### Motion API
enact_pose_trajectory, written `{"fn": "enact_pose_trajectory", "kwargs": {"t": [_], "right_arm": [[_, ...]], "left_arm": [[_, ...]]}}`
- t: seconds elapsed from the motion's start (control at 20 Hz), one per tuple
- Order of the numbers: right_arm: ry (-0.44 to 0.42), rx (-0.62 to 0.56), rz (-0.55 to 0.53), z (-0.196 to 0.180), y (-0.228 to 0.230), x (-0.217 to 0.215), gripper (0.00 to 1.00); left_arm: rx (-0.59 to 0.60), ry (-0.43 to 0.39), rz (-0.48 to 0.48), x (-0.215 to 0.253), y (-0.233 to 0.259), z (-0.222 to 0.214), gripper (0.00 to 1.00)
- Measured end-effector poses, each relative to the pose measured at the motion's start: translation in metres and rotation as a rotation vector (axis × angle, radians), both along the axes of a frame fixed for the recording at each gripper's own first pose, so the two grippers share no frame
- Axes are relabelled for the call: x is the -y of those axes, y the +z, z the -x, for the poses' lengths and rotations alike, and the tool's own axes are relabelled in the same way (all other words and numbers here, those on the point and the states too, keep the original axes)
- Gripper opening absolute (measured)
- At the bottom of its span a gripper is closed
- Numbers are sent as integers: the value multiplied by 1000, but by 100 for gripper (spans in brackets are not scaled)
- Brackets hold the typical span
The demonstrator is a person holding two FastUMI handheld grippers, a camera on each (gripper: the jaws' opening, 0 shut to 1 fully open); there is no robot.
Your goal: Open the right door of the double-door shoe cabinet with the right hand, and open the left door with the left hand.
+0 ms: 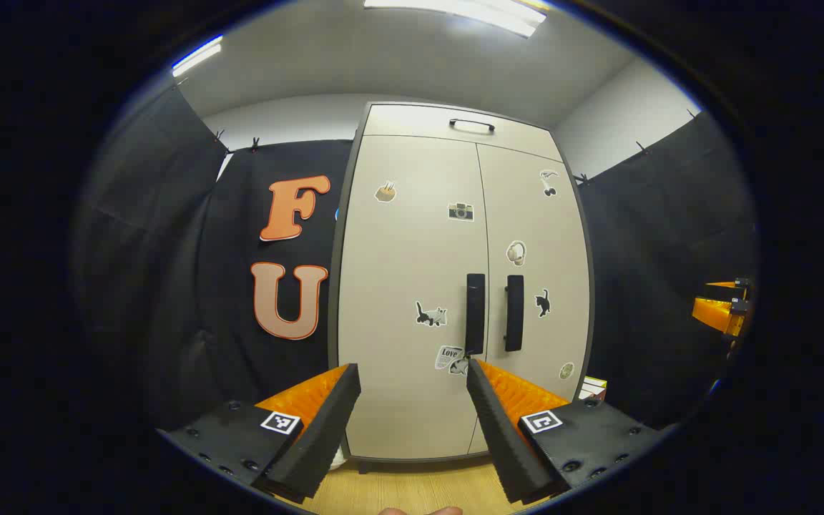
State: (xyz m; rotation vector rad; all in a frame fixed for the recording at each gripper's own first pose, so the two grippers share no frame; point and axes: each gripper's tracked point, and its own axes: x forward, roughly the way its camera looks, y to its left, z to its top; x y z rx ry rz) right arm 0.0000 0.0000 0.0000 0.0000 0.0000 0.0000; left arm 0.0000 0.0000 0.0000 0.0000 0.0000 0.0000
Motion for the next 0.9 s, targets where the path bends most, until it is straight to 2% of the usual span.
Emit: {"fn": "enact_pose_trajectory", "kwargs": {"t": [0.35, 0.9], "right_arm": [[-29, 18, 16, 10, 4, 14, 92], [18, 12, 3, -3, -4, -6, 92]], "left_arm": [[45, -1, -1, 7, 15, 5, 96], [20, 6, 15, 0, 4, 8, 96]]}}
